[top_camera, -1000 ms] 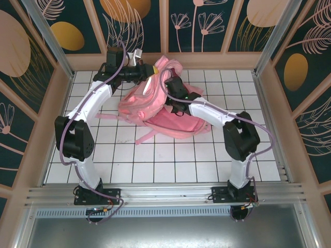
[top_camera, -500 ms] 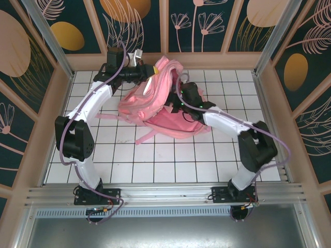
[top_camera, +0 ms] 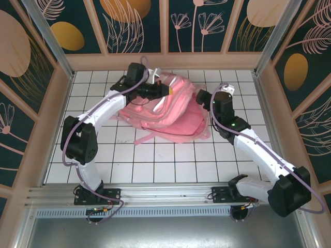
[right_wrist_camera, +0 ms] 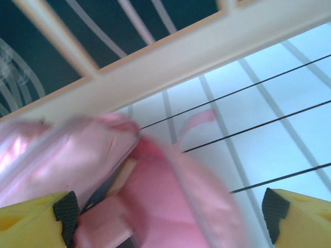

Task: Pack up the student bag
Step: Place the pencil pouch in the student bag, then close the student bag at the top-center of the table.

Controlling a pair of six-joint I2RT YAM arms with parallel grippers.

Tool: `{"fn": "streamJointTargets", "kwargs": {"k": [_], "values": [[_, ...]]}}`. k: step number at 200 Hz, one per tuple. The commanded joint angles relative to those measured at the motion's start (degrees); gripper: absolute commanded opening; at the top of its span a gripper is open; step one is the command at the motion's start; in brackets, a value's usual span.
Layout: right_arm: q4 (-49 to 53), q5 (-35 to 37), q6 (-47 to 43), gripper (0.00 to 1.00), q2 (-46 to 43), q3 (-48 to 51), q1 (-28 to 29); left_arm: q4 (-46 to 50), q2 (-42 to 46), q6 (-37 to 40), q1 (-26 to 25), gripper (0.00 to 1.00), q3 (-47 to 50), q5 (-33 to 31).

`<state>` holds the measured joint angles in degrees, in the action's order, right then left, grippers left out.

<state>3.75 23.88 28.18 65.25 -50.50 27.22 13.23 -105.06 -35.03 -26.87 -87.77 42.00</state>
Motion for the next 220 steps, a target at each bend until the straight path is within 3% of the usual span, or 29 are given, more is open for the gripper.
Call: {"fn": "streamJointTargets", "kwargs": {"k": [1, 25, 43, 60, 97, 140, 164, 188, 220], "values": [[1.5, 4.9, -0.8, 0.91, -1.3, 2.1, -2.5, 5.6, 0.6, 7.3, -2.0, 0.02, 2.9, -3.7], [-1.5, -5.6, 1.0, 0.87, -2.1, 4.2, -7.2, 5.4, -0.4, 8.6, -5.0, 0.12, 6.4, -7.5], [-3.0, -11.5, 1.8, 0.87, -1.1, 4.2, -8.8, 2.2, -0.9, 7.1, -5.9, 0.12, 8.9, -6.6], [-2.5, -12.9, 1.4, 0.88, 1.8, 2.1, -9.0, 0.6, -0.7, 6.5, -5.9, 0.11, 10.4, -6.1], [-1.4, -20.6, 0.1, 0.9, 11.9, -4.4, -11.4, 1.7, 2.4, 8.6, -5.9, 0.18, 14.2, -7.8], [-0.9, -37.0, 0.1, 0.84, 27.4, -15.9, -14.4, -0.4, 12.2, 7.3, -5.1, 0.36, 24.6, -7.9], [2.1, -41.4, -0.3, 0.81, 36.1, -22.6, -13.4, -0.7, 18.5, 6.3, -1.9, 0.42, 29.2, -10.1], [0.7, -39.8, 0.3, 0.8, 39.3, -21.5, -11.7, -1.5, 25.3, 3.4, 6.3, 0.49, 34.9, -10.8], [-3.4, -40.4, 1.2, 0.73, 39.3, -15.8, -9.3, -0.2, 30.6, -1.4, 11.9, 0.56, 39.1, -23.2]]}}
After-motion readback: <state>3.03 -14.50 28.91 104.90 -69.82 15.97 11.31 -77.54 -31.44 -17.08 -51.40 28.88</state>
